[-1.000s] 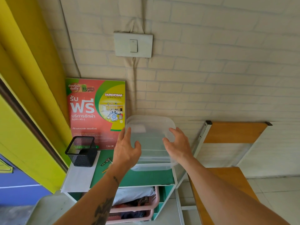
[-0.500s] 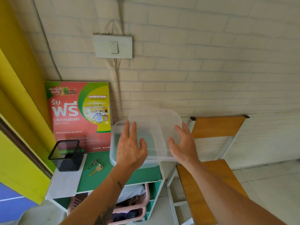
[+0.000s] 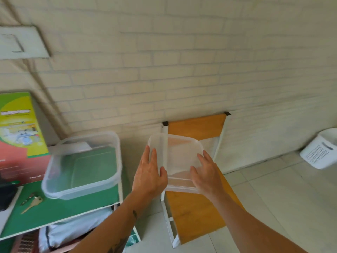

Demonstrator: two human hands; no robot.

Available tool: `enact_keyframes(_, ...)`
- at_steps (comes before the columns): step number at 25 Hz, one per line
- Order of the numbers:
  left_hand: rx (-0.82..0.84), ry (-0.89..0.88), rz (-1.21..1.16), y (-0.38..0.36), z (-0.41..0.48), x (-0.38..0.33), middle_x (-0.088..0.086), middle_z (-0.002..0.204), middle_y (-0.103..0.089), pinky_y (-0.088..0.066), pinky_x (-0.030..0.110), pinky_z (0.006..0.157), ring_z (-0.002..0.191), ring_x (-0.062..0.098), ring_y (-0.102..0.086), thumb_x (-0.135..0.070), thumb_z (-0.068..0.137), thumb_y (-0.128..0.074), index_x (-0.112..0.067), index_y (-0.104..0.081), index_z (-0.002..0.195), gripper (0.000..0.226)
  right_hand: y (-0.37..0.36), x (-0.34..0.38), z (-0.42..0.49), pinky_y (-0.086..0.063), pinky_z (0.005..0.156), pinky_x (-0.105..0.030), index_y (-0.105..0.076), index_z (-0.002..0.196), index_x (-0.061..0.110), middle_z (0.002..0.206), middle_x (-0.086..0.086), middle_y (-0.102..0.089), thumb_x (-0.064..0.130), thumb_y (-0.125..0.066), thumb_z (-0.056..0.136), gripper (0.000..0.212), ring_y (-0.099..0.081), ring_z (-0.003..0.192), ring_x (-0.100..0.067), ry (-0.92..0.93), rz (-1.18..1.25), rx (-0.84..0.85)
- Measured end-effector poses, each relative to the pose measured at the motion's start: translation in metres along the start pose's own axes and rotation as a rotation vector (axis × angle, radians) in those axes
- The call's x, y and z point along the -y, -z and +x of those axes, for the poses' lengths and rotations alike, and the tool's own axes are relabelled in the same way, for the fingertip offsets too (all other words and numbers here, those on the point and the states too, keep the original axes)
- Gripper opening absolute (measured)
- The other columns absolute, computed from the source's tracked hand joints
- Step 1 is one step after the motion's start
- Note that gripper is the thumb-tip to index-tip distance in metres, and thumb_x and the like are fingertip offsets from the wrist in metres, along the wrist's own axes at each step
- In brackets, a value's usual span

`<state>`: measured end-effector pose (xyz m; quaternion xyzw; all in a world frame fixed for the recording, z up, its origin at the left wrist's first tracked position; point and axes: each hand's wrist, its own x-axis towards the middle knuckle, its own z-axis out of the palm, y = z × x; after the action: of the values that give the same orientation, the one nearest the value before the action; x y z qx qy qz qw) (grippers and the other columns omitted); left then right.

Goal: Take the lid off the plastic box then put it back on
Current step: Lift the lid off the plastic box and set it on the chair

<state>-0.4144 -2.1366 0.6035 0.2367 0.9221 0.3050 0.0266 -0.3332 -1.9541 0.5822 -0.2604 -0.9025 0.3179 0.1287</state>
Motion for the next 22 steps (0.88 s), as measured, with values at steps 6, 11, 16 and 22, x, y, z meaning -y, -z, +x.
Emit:
enact_keyframes(6,0.148,0.162,0.028,-0.083,0.008,-0.041,0.004,0.164,-0.003,-0.038,0.042,0.109,0.143,0.032,-0.029,-0.033,0.091,-0.046,-0.017,-0.013,0.152,0.071,0.011,-0.094,0.018,-0.03,0.112,-0.037,-0.045,0.139,0.01,0.161,-0.005,-0.022,0.031,-0.051,0.091,0.053,-0.021,0.145,-0.019,-0.019,-0.031,0.15)
enact_keyframes(11,0.247,0.275,0.051,-0.141,0.009,-0.03,0.002,0.165,0.004,-0.041,0.041,0.106,0.144,0.031,-0.029,-0.034,0.093,-0.042,-0.019,-0.008,0.153,0.07,-0.014,-0.144,0.031,-0.026,0.113,-0.036,-0.034,0.15,0.014,0.163,-0.002,-0.015,0.039,-0.049,0.093,0.064,-0.017,0.147,-0.018,-0.056,-0.118,0.248)
enact_keyframes(16,0.328,0.351,0.064,-0.219,0.013,0.017,0.002,0.165,0.003,-0.043,0.042,0.103,0.141,0.031,-0.034,-0.033,0.094,-0.041,-0.021,-0.007,0.152,0.069,-0.078,-0.202,0.04,-0.032,0.11,-0.041,-0.035,0.147,0.018,0.162,-0.001,-0.018,0.041,-0.049,0.092,0.062,-0.022,0.146,-0.021,-0.091,-0.201,0.312)
enact_keyframes(22,0.403,0.405,0.065,-0.313,0.013,0.08,0.002,0.164,0.001,-0.043,0.041,0.103,0.141,0.03,-0.032,-0.034,0.095,-0.044,-0.022,-0.007,0.152,0.069,-0.159,-0.271,0.047,-0.035,0.109,-0.043,-0.033,0.147,0.018,0.162,-0.004,-0.017,0.04,-0.051,0.091,0.063,-0.023,0.145,-0.025,-0.064,-0.274,0.372)
